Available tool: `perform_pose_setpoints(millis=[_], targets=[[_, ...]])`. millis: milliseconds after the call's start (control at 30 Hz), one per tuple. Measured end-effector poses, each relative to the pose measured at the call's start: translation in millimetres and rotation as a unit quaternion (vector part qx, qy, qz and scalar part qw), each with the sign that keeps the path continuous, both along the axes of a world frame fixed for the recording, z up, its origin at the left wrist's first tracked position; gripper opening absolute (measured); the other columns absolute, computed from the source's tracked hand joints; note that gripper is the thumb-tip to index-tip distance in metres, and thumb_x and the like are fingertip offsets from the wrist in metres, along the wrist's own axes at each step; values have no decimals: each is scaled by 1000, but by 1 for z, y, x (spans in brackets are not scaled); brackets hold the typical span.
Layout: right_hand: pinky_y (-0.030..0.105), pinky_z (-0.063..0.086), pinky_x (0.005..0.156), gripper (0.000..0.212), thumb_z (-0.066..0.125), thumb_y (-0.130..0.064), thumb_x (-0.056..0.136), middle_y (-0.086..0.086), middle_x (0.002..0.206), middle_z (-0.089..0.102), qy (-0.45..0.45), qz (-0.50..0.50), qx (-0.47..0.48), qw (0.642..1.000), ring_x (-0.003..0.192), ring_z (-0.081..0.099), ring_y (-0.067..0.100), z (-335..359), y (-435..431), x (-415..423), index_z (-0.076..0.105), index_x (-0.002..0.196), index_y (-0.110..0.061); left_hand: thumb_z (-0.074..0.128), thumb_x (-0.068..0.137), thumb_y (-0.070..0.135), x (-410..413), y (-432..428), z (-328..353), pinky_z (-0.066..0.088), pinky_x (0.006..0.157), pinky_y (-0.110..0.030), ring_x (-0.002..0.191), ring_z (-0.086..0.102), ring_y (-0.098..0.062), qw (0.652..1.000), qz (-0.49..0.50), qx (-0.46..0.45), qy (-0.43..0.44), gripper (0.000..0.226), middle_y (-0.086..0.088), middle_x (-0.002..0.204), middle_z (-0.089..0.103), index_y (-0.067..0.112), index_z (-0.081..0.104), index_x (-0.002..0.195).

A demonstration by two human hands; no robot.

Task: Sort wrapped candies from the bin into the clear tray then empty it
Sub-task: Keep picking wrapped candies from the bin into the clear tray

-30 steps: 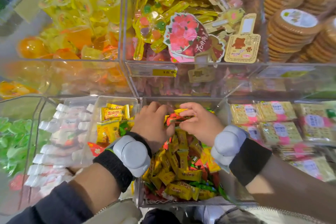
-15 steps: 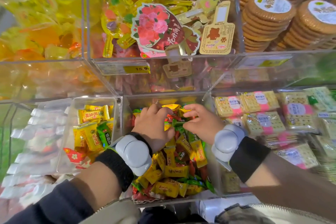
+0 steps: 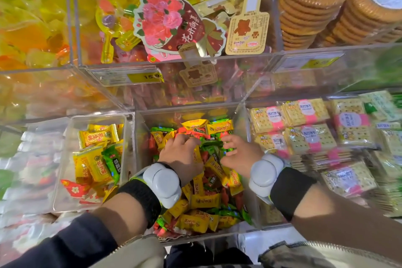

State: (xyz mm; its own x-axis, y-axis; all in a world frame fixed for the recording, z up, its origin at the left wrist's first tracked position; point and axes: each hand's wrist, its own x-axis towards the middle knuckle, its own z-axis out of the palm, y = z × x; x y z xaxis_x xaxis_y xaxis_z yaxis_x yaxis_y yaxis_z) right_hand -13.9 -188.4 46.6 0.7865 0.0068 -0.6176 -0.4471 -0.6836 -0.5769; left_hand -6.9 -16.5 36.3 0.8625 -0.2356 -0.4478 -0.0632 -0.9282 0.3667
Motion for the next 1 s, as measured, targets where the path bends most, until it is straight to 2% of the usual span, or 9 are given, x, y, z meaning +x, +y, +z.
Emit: perform_pose_setpoints(millis=[67,167,233,300,333,433,600,767,1000], targets=[[16,43,81,59,60,-21,80,-9,134,51,4,18,-11,1000,113,56,12,-2,1,-3,39,134,-31,59,81,39,-1,-2,-4,34,101,-44,128,28,-29,1000,2,6,11,60,-2,141,32,34,34,135],[24,46,91,63,59,-22,81,-7,144,43,17,43,-22,999,125,49,15,-6,4,-6,34,137,-31,59,79,40,-5,-5,-12,34,102,-45,129,26,-29,1000,-7,25,18,65,-1,143,30,35,30,137],[19,49,74,66,58,-22,81,-5,147,38,34,52,-29,998,125,49,16,-8,5,-7,31,140,-34,59,79,42,-8,-7,-17,32,104,-46,131,24,-30,999,-10,34,17,66,0,144,28,36,29,137],[9,40,50,68,58,-20,81,-1,149,35,42,57,-37,997,116,55,18,-12,6,-9,29,141,-35,59,79,43,-10,-8,-22,30,106,-46,132,23,-29,999,-10,43,17,66,1,144,27,37,27,137],[8,38,48,69,58,-20,81,0,150,33,41,63,-46,996,112,57,20,-14,6,-10,28,142,-35,58,79,44,-12,-7,-24,30,107,-46,132,23,-29,999,-10,48,17,68,1,144,27,37,26,138],[18,40,74,71,59,-22,82,-1,154,24,35,82,-53,995,123,50,25,-18,7,-13,25,143,-35,59,77,46,-15,-5,-31,29,108,-47,135,19,-28,997,-19,70,17,73,3,148,22,37,22,140],[24,42,91,74,60,-26,81,-2,156,17,51,103,-67,991,132,41,23,-23,10,-12,22,144,-37,61,75,50,-20,2,-42,24,110,-53,141,10,-30,995,-25,88,24,79,4,153,13,38,18,141],[29,43,98,75,59,-28,81,-2,157,15,63,125,-89,986,135,36,24,-29,11,-13,18,144,-36,62,74,53,-24,7,-50,16,112,-55,144,-2,-30,993,-16,106,55,84,7,157,0,42,12,141],[30,45,92,77,58,-25,82,3,154,20,97,121,-79,985,132,40,26,-37,10,-13,15,146,-32,57,78,52,-26,13,-54,11,116,-51,145,-10,-22,990,-46,110,75,85,9,157,-9,39,5,145]])
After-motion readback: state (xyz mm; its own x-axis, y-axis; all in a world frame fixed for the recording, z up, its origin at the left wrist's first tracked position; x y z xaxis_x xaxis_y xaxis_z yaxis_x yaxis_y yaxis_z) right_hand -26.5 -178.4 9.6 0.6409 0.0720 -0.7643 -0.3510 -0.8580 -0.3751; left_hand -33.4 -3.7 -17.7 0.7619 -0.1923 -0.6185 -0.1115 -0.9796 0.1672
